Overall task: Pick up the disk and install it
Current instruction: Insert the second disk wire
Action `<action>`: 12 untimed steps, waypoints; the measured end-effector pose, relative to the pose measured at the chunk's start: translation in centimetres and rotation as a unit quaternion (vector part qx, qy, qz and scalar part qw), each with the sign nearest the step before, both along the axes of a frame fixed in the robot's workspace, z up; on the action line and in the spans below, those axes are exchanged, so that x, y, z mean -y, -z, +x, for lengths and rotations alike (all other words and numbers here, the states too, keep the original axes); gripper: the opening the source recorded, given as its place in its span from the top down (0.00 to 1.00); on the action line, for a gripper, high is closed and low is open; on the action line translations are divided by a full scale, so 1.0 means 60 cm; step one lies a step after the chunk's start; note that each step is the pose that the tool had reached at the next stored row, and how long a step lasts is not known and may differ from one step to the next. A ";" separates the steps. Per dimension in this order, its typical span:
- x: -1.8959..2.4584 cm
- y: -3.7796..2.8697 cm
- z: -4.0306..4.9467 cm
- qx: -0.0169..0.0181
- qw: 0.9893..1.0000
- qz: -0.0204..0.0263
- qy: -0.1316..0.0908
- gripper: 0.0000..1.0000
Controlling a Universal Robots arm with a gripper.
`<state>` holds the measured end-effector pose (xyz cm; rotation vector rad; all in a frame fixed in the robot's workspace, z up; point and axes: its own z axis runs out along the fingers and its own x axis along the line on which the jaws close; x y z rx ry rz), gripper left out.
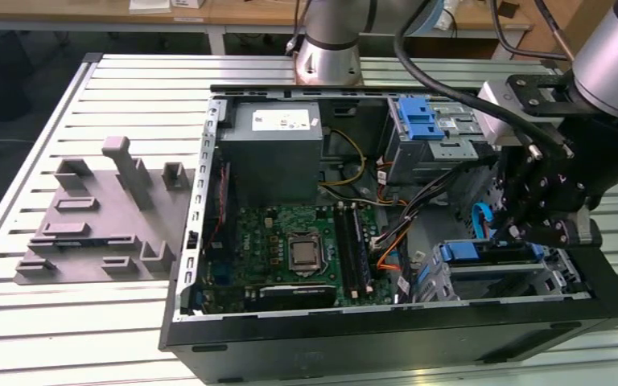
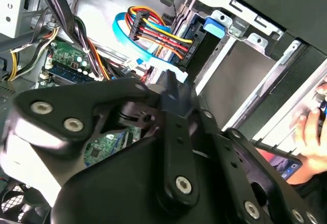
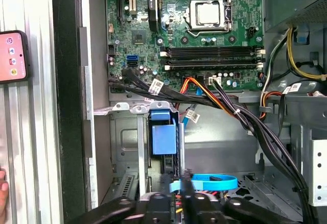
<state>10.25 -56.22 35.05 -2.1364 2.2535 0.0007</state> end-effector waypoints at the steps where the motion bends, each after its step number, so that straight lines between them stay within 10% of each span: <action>1: 0.0000 0.000 0.000 0.000 1.000 0.000 0.000 0.78; 12: 0.0000 0.000 0.000 0.000 1.000 0.000 0.000 0.89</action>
